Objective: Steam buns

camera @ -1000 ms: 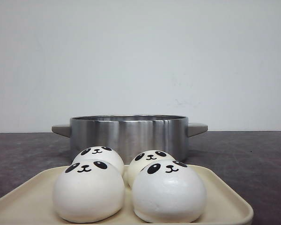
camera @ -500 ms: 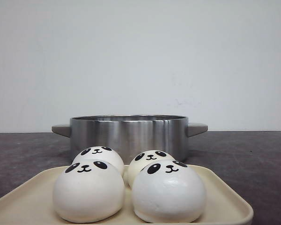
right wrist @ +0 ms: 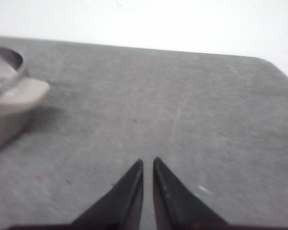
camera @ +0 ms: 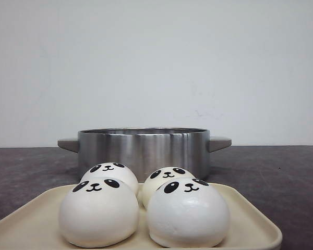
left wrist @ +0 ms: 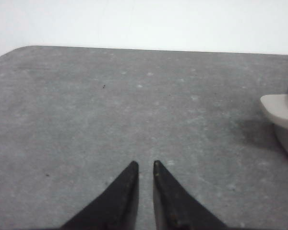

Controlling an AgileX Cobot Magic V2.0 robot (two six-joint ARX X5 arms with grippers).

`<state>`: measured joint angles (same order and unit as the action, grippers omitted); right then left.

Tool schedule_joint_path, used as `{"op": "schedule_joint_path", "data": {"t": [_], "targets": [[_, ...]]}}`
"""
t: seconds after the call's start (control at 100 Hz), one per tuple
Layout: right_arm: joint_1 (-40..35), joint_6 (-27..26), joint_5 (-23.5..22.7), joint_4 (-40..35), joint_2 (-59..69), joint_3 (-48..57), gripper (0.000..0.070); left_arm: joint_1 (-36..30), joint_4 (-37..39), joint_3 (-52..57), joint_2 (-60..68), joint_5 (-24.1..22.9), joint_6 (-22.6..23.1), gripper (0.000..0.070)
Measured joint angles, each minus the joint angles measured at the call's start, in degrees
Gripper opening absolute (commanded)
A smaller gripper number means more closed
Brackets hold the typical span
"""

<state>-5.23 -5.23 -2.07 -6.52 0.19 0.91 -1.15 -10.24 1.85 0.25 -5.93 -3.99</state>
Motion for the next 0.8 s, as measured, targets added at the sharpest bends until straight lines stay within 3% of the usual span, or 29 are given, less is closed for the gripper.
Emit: {"op": "schedule_joint_path", "data": {"t": [0.11,0.19,0.26,0.39,0.58,0.64,0.67,0.7,0.73,0.8], "targets": [[0.0,-7.3,-2.9,4.9,0.0,0.0,0.0001,0.0,-0.3,0.2,0.0,1.2,-8.7,0.0017],[0.0,-12.2,-5.3,9.4,0.0,0.2,0.0001,0.0,-1.5,1.3,0.0,5.8,-15.8,0.0011],[0.0,-15.0,-6.9,8.5,0.0,2.1,0.0001,0.0,-2.0,3.9,0.4,10.7,-18.6,0.0012],[0.0,-16.4,-7.3,1.2,3.0,12.3,0.0001,0.0,-2.9,13.2,4.4,17.2,-18.2,0.0012],[0.0,-10.5,-7.5,-11.2,15.2,32.8,0.0001,0.0,-10.6,30.8,19.9,18.3,-13.9,0.0012],[0.0,-8.1,-7.9,-14.6,19.1,38.5,0.0001,0.0,-12.7,36.3,24.5,19.6,-13.2,0.0047],[0.0,-7.0,-8.3,-16.1,20.8,41.0,0.0006,0.0,-13.6,39.0,26.6,20.5,-13.0,0.0100],[0.0,-6.1,-8.8,-17.4,22.2,43.4,0.0039,0.0,-14.2,41.5,28.3,21.3,-12.9,0.0184],[0.0,-5.2,-9.3,-18.6,23.4,45.3,0.0132,0.0,-14.5,43.8,29.7,21.8,-12.8,0.0292],[0.0,-3.9,-10.4,-20.9,25.5,49.0,0.0516,0.0,-14.5,47.9,32.1,23.2,-12.5,0.0534]]}}
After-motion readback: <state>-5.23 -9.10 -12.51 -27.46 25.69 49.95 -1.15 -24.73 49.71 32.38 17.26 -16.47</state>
